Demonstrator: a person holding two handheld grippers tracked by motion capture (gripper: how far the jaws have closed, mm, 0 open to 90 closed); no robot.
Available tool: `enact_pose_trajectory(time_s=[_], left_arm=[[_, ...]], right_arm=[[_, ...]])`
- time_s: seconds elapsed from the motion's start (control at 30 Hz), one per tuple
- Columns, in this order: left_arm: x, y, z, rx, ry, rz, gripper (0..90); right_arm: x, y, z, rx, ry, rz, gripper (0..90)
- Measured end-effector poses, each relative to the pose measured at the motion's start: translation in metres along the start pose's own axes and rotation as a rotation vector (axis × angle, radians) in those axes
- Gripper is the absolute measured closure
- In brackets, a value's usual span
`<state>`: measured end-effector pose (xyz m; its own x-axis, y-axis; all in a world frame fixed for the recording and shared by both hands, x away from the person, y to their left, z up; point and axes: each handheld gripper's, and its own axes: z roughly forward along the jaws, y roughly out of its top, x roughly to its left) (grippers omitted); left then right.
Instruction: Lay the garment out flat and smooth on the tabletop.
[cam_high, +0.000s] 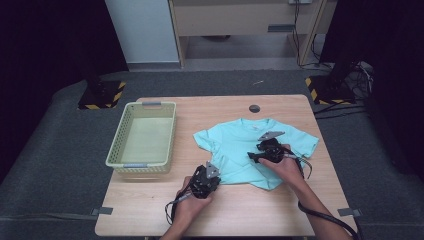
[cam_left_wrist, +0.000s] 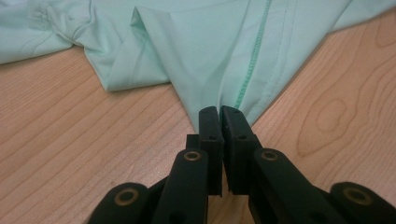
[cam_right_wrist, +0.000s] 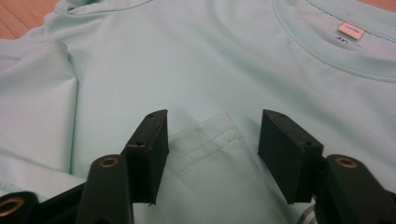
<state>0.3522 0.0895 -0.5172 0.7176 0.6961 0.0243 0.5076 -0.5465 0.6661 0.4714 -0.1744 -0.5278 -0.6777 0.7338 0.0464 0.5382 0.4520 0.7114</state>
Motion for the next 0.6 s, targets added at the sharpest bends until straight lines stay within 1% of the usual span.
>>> enact_pose_trajectory(time_s=[0.23, 0.37, 0.4, 0.5, 0.6], left_arm=[[-0.001, -0.005, -0.009, 0.009, -0.011, 0.013, 87.5], [0.001, -0.007, -0.017, 0.006, -0.013, 0.008, 87.5], [0.001, -0.008, -0.019, 0.002, -0.014, 0.004, 87.5], [0.001, -0.012, -0.024, 0.009, -0.010, 0.014, 87.5], [0.003, -0.016, -0.027, 0.007, -0.009, 0.006, 87.5]], right_arm=[[0.000, 0.001, -0.001, 0.013, -0.002, -0.003, 48.0], [-0.001, 0.003, -0.001, 0.016, -0.006, 0.003, 51.3], [-0.002, 0.003, -0.001, 0.016, -0.008, -0.003, 51.8], [-0.002, 0.006, -0.001, 0.015, -0.013, -0.011, 50.3], [-0.001, 0.008, 0.000, 0.020, -0.015, -0.012, 46.5]])
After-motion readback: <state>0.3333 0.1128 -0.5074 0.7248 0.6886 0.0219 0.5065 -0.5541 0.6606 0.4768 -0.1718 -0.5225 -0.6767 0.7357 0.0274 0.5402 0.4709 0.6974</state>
